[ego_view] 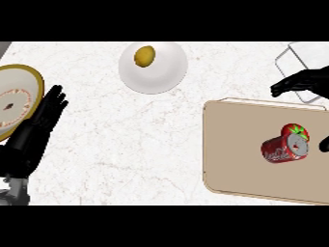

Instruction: Pick the tomato from the tray and place it in the tiered shelf

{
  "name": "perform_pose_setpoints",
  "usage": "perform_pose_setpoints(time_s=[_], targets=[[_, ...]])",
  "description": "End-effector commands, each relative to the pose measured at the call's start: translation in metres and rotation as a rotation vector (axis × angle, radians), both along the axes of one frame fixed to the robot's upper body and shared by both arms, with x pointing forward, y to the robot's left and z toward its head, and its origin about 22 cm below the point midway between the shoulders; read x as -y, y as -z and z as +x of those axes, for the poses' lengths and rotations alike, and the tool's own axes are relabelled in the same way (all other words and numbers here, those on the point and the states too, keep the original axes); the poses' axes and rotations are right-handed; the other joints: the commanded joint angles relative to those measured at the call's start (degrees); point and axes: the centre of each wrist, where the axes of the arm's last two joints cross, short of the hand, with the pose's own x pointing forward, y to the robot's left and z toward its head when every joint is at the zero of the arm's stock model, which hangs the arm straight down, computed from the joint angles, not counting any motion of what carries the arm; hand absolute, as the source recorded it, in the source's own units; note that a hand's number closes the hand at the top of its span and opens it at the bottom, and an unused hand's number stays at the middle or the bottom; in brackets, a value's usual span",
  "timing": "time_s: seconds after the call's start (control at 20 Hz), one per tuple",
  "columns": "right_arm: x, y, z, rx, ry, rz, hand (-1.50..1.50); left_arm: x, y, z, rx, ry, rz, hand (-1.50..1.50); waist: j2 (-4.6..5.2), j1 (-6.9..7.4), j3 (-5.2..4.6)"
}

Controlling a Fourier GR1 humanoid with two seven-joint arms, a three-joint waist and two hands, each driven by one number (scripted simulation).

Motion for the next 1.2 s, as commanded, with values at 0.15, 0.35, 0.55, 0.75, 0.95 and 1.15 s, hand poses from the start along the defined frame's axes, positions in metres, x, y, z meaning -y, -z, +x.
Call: perform_pose_setpoints(time_s=[0.15, 0.35, 0.55, 0.75, 0.95, 1.15], targets=[[0.034, -0.053, 0.000, 0.055, -0.209, -0.061, -1.50, 0.005, -0.001, 0.003, -0.009, 0.021, -0.008, 0.00, -0.20, 0.69, 0.06], [0.018, -0.093, -0.004, 0.185, -0.224, -0.190, -1.50, 0.018, 0.001, 0.009, -0.008, 0.020, -0.011, 0.00, -0.20, 0.23, 0.14], [0.003, -0.100, -0.012, 0.230, -0.271, -0.287, -1.50, 0.016, -0.004, 0.013, -0.011, 0.025, -0.008, 0.00, -0.17, 0.12, 0.21], [-0.006, -0.086, -0.018, 0.219, -0.304, -0.350, -1.50, 0.011, -0.001, 0.008, -0.005, 0.010, -0.012, 0.00, -0.52, 0.27, 0.12], [-0.014, -0.079, -0.022, 0.279, -0.297, -0.399, -1.50, 0.010, -0.001, 0.009, -0.017, 0.003, 0.006, 0.00, -0.43, 0.26, 0.15], [-0.034, -0.075, -0.028, 0.405, -0.314, -0.518, -1.50, 0.000, -0.005, 0.014, -0.004, -0.005, -0.010, 0.00, -0.41, 0.39, 0.06]])
